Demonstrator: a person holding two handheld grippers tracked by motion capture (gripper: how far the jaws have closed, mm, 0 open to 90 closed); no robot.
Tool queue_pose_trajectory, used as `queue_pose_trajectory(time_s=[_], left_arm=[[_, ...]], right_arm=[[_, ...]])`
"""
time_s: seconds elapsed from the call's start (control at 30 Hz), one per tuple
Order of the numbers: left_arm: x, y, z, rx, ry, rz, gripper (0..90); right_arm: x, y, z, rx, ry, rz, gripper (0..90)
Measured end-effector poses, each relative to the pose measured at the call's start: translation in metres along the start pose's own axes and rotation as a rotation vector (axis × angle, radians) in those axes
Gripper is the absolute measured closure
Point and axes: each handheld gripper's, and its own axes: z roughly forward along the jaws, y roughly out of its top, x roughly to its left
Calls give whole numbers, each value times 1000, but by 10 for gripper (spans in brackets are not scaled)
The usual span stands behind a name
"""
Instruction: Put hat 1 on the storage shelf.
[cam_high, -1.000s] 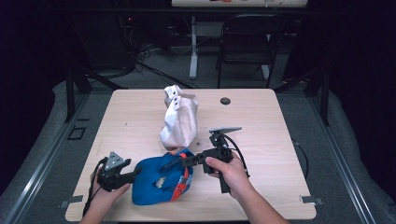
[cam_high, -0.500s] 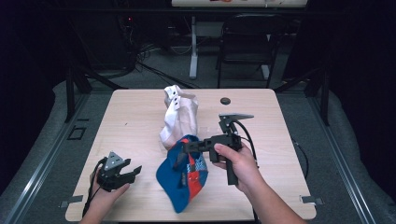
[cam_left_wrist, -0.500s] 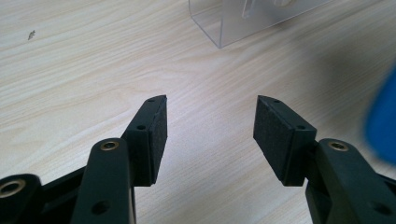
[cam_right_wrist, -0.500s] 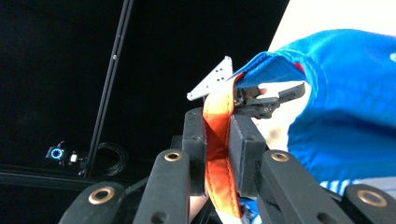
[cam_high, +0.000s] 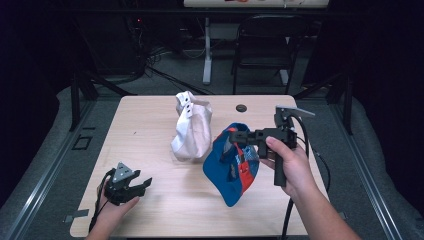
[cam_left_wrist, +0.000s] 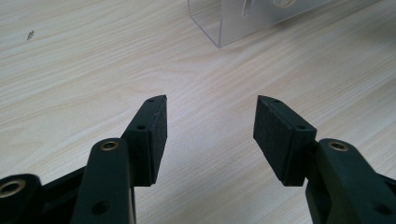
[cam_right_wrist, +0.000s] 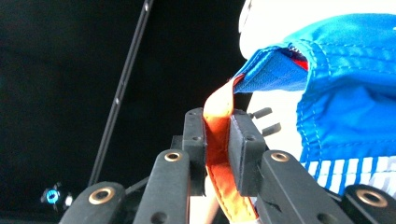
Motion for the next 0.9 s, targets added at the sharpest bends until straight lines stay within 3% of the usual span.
queue_pose_trajectory(time_s=[0.27,0.57,0.73,0.9], left_arm=[[3,-1,1,0,-5,-4,450],[6,-4,0,6,-1,3,450],[7,-3,-2,-11,5,-13,449],[6,-2,-1,-7,1,-3,449]], right_arm=[[10,22,-12,-87,5,6,784],[24,46,-19,-150,-9,-18,784],[28,59,-22,-181,-30,-17,784],[29,72,-23,-227,-49,0,784]])
